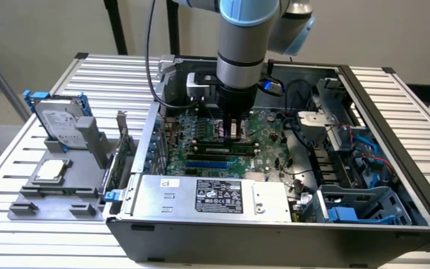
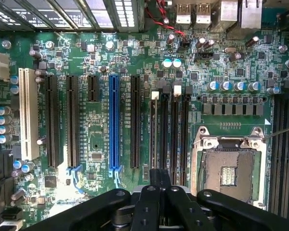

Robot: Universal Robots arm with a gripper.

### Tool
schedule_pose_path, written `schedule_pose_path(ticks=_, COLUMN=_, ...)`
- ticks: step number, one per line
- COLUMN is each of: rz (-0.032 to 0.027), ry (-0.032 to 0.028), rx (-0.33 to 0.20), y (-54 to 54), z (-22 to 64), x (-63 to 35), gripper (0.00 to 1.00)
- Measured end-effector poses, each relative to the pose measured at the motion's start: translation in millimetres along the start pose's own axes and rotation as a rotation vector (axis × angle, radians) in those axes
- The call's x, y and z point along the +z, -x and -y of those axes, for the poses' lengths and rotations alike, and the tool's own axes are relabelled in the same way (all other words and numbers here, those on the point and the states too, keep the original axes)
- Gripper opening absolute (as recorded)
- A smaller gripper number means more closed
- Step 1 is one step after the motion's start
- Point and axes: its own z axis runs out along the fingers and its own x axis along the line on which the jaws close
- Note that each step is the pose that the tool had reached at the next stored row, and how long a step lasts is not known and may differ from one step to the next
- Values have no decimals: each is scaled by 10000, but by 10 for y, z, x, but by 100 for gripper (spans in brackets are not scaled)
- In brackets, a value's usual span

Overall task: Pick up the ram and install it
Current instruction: 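Press down the ram until it locks into place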

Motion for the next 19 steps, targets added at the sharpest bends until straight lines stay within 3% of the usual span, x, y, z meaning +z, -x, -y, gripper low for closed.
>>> schedule_pose_path(ticks=3, rz=-3, ry=5, rx=0, y=-1, z=-1, x=-22, gripper=11)
schedule_pose_path(ticks=4, rz=33, ry=-4, rx=2, y=6, z=1, x=-50, gripper=11)
schedule_pose_path(ticks=11, rz=16, ry=35, rx=2, y=10, z=41, x=-347, gripper=11)
schedule_pose_path(ticks=19, rz=27, ry=50, rx=11, y=11, z=54, x=-363, gripper=11)
